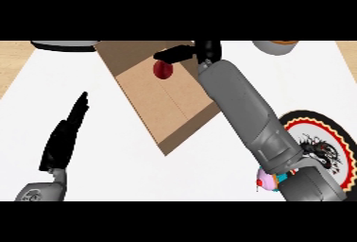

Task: Pick the pear from the plate and place it in the cardboard box

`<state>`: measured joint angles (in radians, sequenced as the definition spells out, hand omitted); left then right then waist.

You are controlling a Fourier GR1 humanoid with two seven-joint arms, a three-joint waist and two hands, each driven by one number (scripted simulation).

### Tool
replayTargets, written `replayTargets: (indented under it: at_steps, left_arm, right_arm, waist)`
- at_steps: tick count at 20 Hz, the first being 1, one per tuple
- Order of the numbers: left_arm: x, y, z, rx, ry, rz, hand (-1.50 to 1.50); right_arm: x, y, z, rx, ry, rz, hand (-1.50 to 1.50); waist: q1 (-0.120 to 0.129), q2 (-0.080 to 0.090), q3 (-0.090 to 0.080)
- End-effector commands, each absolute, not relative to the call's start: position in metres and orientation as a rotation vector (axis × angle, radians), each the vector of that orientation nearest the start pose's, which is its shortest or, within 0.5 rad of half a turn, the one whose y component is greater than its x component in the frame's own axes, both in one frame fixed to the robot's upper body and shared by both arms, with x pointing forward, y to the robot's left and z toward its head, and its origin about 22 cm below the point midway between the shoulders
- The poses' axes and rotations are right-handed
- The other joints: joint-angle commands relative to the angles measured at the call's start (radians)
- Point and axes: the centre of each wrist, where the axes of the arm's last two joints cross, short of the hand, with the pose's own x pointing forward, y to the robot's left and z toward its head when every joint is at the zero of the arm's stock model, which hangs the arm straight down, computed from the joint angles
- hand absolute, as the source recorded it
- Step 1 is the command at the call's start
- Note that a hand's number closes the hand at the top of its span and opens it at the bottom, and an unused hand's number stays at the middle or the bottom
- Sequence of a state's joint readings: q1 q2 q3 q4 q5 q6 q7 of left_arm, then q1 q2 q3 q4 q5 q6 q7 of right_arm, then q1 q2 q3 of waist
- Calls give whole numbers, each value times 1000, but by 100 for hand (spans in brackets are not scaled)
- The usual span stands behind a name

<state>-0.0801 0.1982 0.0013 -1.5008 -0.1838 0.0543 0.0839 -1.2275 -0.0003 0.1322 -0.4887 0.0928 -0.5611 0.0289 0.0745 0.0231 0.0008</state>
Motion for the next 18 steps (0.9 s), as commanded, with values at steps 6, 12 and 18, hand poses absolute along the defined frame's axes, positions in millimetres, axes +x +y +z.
replayTargets:
  at_steps: [6, 12, 18]
  left_arm:
    - [251, 290, 12, 370, -1465, -215, 0]
    - [247, 290, 8, 381, -1450, -202, 0]
    - [247, 296, 22, 364, -1439, -212, 0]
  right_arm:
    - [460, -138, 133, -404, -1755, -73, -150]
    - [461, -223, 136, -378, -1759, -130, -150]
    - [449, -294, 127, -354, -1795, -58, -150]
  waist:
    - [-50, -13, 0]
    - [-68, -20, 0]
    - [-60, -19, 0]
